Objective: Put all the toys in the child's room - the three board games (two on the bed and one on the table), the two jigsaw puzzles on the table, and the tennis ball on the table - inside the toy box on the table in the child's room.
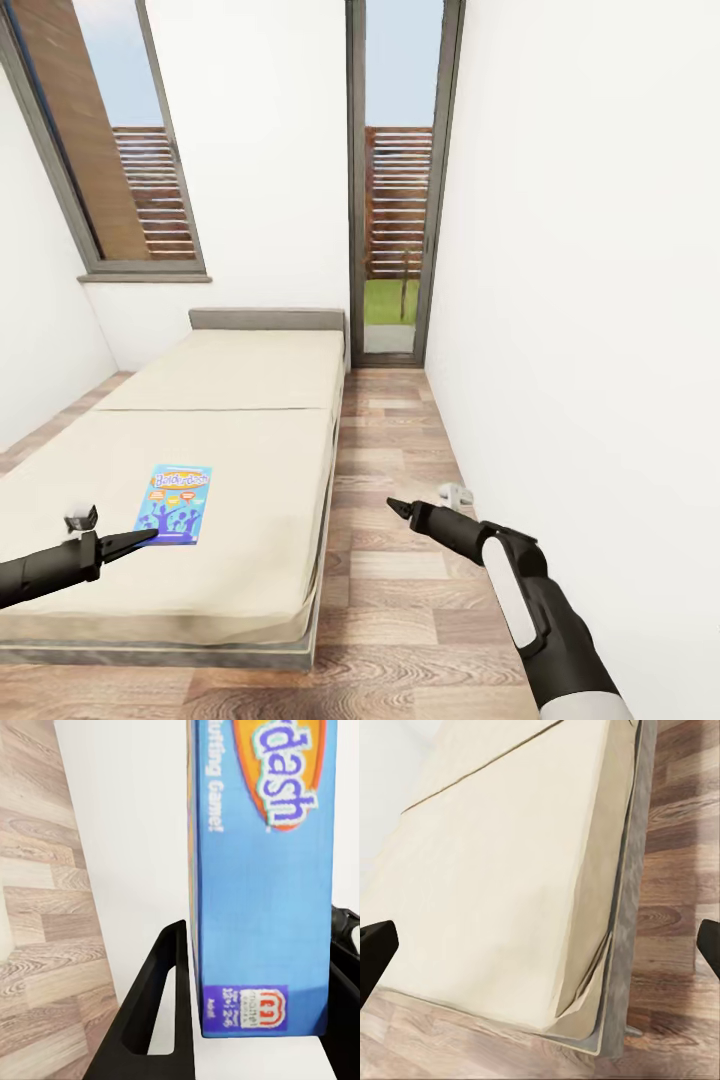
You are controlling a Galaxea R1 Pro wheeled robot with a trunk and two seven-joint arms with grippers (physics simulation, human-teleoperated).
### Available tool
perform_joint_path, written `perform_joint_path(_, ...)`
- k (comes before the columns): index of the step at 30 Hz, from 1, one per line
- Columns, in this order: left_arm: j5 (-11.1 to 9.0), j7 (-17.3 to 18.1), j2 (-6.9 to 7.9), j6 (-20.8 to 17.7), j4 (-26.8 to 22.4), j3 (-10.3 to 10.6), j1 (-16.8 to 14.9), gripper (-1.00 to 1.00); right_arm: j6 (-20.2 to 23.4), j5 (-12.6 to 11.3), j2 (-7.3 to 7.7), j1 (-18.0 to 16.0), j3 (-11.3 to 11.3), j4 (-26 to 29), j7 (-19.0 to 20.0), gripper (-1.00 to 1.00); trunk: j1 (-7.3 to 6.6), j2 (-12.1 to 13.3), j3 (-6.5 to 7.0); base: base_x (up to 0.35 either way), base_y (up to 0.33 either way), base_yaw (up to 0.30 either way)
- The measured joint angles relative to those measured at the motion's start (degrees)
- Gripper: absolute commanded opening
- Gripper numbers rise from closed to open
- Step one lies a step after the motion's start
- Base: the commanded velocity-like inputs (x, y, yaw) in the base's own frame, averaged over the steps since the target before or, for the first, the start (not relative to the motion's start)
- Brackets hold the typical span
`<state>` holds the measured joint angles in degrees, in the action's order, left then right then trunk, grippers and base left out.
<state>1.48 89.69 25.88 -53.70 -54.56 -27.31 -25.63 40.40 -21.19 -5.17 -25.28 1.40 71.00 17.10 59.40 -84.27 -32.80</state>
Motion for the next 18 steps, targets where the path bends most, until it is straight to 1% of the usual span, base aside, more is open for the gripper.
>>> perform_joint_path(4,-0.1,0.0,0.41,0.0,0.0,0.0,0.0,-1.0,4.7,-0.1,-0.35,0.0,-0.8,4.6,0.0,1.0,-0.88,1.6,0.71,-0.002,0.0,0.192)
perform_joint_path(7,-0.2,0.0,0.71,0.0,0.1,-0.1,0.0,-1.0,6.5,-0.3,-0.52,0.0,-1.1,6.9,0.0,1.0,-1.54,2.8,1.21,0.0,0.0,0.26)
perform_joint_path(14,-0.3,0.0,1.17,0.0,0.1,-0.1,0.0,-1.0,7.8,-0.5,-0.75,0.0,-1.2,8.0,0.0,1.0,-3.07,5.6,2.24,0.0,0.0,0.264)
perform_joint_path(18,-0.3,0.0,1.24,0.0,0.1,-0.3,0.0,-1.0,7.9,-0.5,-0.72,0.0,-1.2,8.0,0.0,1.0,-3.08,5.6,2.13,0.0,0.0,0.121)
